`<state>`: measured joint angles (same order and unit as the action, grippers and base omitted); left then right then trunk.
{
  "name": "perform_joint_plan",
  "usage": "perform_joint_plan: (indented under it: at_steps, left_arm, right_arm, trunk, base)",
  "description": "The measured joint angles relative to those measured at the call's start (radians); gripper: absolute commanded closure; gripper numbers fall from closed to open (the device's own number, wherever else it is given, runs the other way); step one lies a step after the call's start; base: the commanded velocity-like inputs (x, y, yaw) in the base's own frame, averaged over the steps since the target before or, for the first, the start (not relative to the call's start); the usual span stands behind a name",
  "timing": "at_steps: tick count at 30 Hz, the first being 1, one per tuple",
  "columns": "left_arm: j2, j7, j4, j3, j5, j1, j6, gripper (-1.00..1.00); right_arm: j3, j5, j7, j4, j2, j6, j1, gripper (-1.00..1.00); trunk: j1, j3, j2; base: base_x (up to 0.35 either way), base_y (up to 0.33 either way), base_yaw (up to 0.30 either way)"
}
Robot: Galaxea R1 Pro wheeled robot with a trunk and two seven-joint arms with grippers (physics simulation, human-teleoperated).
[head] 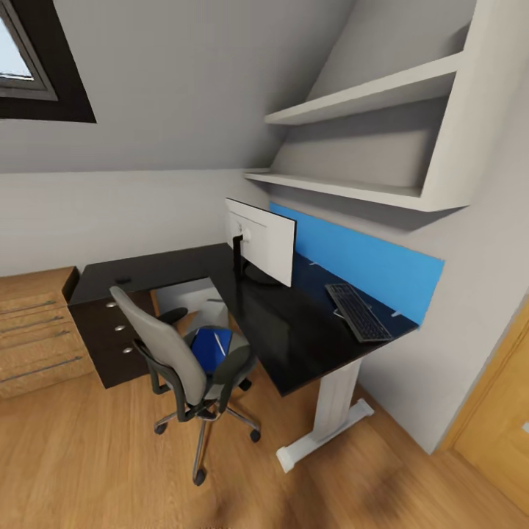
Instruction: In the bedroom, organize the workspace by keeping the computer under the desk, ensuring the monitor is on the desk, placing the keyboard on the desk next to the monitor, placing the mouse on the desk next to the keyboard, moving the folder from the swivel chair onto the desk next to the mouse, stacking the notebook on top of the folder with the pen on top of the notebook, and positioning the swivel chair next to the desk.
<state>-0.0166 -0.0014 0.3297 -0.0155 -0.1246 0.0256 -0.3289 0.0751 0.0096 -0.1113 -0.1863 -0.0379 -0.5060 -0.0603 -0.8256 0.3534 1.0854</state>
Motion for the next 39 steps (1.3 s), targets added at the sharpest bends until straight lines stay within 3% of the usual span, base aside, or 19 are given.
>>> perform_joint_plan:
  at_steps: [11, 21, 31, 39]
  left_arm:
    - [-0.017, -0.008, 0.017, 0.001, 0.002, 0.0, -0.002, -1.0]
    - [-0.017, -0.005, 0.057, -0.006, -0.002, 0.0, -0.002, -1.0]
    - [-0.018, 0.0, 0.064, -0.003, -0.003, 0.0, -0.002, -1.0]
    - [-0.021, 0.004, 0.063, -0.001, -0.004, 0.0, 0.003, -1.0]
  right_arm:
    - [0.0, 0.0, 0.0, -0.001, -0.002, 0.001, 0.0, -1.0]
    - [0.0, 0.0, 0.0, 0.0, -0.003, 0.001, 0.0, -1.0]
    - [0.0, 0.0, 0.007, -0.001, -0.004, 0.0, 0.0, -1.0]
    - [-0.001, -0.001, 0.007, 0.0, -0.004, -0.02, 0.0, -1.0]
  trunk:
    - [0.0, 0.006, 0.0]
    - [0.0, 0.012, 0.0]
    - [0.0, 0.015, 0.0]
    - [-0.031, 0.04, 0.056]
  base:
    - [0.0, 0.0, 0.27]
    - [0.0, 0.0, 0.26]
    - [0.0, 0.0, 0.07]
    - [0.0, 0.0, 0.0]
